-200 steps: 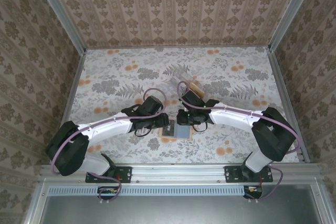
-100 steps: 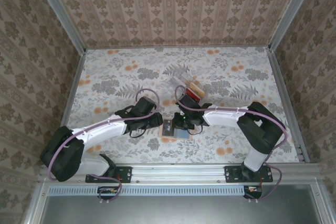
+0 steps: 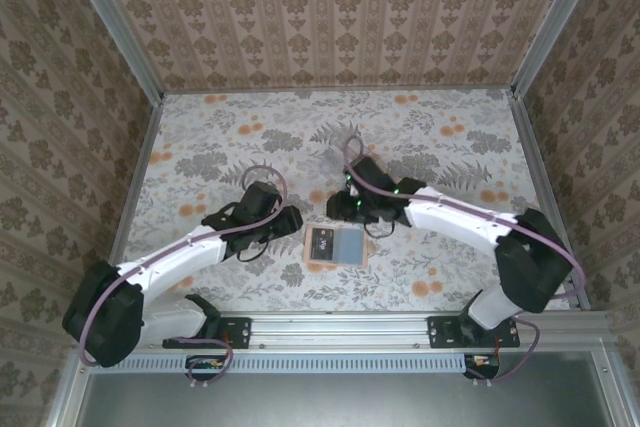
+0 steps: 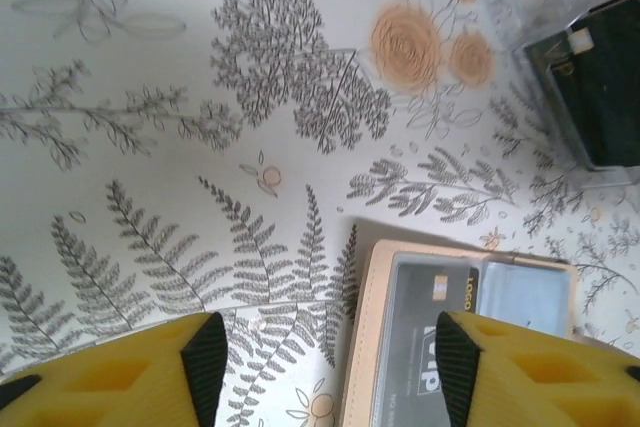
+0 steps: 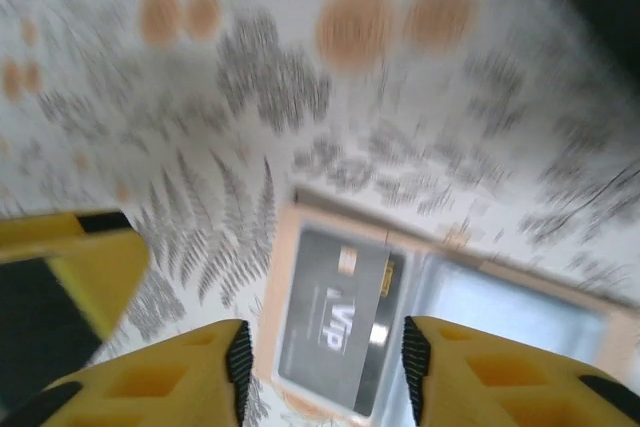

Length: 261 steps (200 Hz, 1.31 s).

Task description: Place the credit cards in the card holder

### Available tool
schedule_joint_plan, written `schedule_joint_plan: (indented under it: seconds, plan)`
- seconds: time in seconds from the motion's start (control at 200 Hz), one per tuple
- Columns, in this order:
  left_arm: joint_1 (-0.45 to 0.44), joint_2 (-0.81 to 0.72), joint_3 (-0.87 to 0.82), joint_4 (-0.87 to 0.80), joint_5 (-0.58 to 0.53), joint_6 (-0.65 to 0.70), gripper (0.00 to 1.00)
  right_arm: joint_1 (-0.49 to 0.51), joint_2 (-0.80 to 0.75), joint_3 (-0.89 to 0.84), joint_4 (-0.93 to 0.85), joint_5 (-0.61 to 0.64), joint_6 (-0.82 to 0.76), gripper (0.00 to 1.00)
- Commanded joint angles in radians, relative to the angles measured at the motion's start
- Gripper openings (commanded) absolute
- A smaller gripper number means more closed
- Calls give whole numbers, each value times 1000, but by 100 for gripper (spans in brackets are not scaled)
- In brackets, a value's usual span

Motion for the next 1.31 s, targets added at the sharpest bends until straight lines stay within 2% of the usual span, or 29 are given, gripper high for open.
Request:
schedule_joint_plan:
  seconds: [0.0,0.15,0.22,0.3,0.375,0.525,0.545,0.57,0.595,0.645,0.7,0.805,0.895,1.02,1.09,1.3]
  plan:
    - [30,-35,8,17,-22,31,66,-78,-72,45,-161,118,-113,55]
    - [66,-56,25,20,-42,37,81,-202,-116,63,-196,126,-152,68]
    - [80,-60,35,20,-41,38,85,-247,-116,78,-196,106,-174,70]
    - [93,-60,47,20,-46,34,92,-278,-116,95,-187,75,-208,73]
    - [103,-61,58,13,-63,15,99,-296,-117,101,-174,52,-224,82]
    - [112,-90,64,-19,-159,-27,100,-312,-160,65,-43,30,-190,90]
    - [112,-96,62,-29,-180,-46,100,-316,-163,56,-21,11,-190,91]
    - [113,-104,60,-46,-207,-71,100,-323,-164,47,-1,-25,-194,98]
    - [116,-113,58,-65,-228,-101,100,-332,-162,42,18,-64,-201,100]
    - [121,-127,34,-40,-234,-112,100,-346,-147,40,41,-125,-201,100]
    - [133,-144,-4,39,-190,-88,100,-356,-99,67,-9,-128,-179,99]
    - [144,-163,-36,97,-135,-129,100,-385,-3,126,-62,-228,-212,99]
    - [143,-168,-26,112,-85,-106,100,-384,15,134,-48,-253,-224,92]
    - [146,-140,7,120,-40,-46,100,-381,11,153,-80,-220,-258,82]
    - [147,-92,43,116,-6,-19,100,-361,43,210,-193,-174,-311,70]
    - [120,105,145,174,110,-31,100,-233,108,281,-378,59,-447,60]
